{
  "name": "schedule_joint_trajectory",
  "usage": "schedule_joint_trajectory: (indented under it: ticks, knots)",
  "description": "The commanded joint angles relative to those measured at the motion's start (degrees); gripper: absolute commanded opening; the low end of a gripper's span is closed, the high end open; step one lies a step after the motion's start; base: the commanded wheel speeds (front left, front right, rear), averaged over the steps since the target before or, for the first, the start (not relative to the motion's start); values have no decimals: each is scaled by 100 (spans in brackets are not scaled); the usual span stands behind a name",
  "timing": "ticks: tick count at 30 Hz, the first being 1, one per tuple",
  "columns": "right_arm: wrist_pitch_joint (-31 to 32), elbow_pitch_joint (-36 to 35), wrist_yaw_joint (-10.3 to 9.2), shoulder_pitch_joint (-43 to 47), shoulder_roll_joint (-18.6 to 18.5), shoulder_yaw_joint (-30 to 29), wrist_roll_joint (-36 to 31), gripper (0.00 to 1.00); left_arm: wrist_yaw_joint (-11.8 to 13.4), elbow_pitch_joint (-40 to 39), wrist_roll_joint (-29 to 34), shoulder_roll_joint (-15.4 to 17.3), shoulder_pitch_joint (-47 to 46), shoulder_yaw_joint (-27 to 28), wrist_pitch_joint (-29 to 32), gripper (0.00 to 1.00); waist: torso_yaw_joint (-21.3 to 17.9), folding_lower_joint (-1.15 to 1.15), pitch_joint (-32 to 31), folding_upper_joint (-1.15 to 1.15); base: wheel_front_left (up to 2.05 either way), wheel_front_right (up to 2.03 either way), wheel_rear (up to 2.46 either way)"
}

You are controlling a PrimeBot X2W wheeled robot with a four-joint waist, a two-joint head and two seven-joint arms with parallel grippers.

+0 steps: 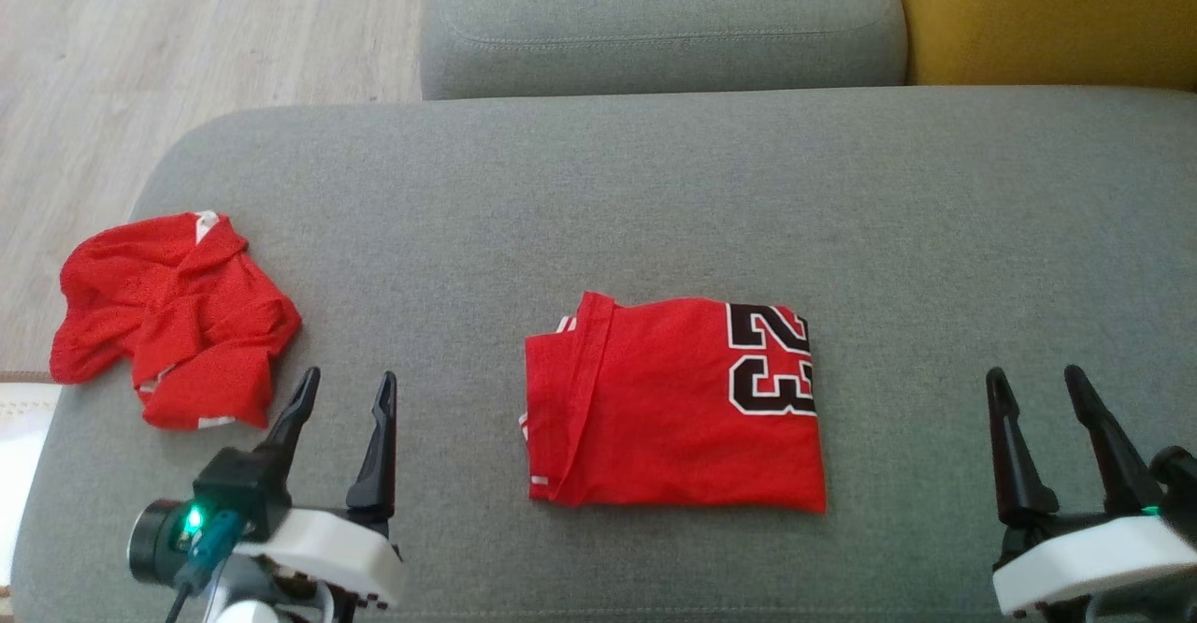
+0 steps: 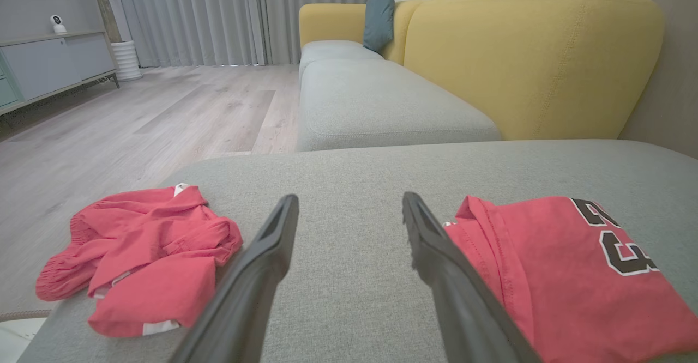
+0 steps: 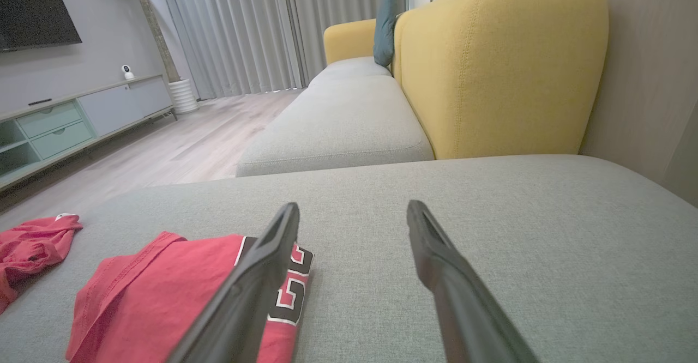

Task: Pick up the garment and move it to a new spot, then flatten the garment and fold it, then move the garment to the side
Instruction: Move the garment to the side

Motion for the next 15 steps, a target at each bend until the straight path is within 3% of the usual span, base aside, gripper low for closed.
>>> schedule_joint_trajectory:
  ticks: [1, 15]
  knots:
    - [-59, -200, -4, -156, -53, 90, 26, 100, 53, -202, -17, 135, -253, 241, 12, 100, 1, 0, 0, 0, 0, 0, 0]
    - [-77, -189, -4, -210, -10, 115, 29, 100, 110, -219, -30, 173, -305, 239, 1, 100, 5, 0, 46, 0, 0, 0, 0]
